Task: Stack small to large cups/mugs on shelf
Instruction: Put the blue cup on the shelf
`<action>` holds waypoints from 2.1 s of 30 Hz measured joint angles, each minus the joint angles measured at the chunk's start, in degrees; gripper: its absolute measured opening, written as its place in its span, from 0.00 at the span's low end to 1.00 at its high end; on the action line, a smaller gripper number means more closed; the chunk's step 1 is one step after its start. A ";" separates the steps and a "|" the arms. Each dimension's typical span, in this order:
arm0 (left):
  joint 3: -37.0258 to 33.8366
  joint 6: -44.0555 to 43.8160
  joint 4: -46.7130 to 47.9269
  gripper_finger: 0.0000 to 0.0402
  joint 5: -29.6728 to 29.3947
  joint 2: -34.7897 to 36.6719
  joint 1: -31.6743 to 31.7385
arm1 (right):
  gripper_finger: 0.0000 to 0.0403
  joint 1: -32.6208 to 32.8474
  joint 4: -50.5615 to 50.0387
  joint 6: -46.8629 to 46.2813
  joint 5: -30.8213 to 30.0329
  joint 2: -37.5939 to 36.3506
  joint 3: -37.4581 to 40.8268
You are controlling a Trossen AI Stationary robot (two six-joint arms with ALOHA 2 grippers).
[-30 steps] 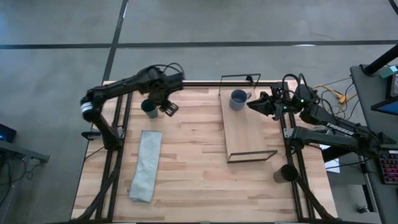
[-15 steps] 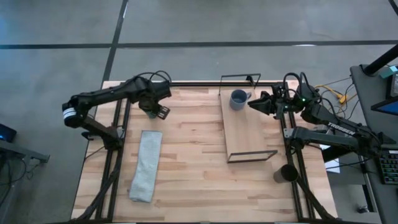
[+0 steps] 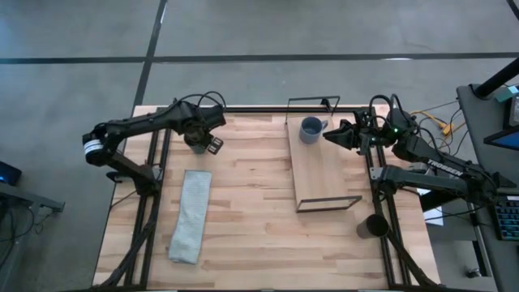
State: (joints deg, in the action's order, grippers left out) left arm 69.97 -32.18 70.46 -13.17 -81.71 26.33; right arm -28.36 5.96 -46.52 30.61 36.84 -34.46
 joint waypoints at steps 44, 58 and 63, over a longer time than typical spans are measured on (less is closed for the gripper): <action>-7.63 4.57 -10.01 0.01 4.33 -0.76 3.67 | 0.30 -0.02 0.02 0.00 -0.03 0.00 0.07; 2.53 15.06 -12.39 0.00 9.05 -0.85 0.69 | 0.30 0.00 0.02 0.00 -0.13 0.00 0.07; 8.20 20.59 -14.64 0.00 9.52 -2.59 -2.65 | 0.30 0.00 0.04 0.03 -0.15 0.00 0.07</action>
State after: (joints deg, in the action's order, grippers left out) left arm 78.18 -11.60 55.82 -3.65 -84.30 23.68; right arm -28.36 6.00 -46.50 30.46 36.84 -34.39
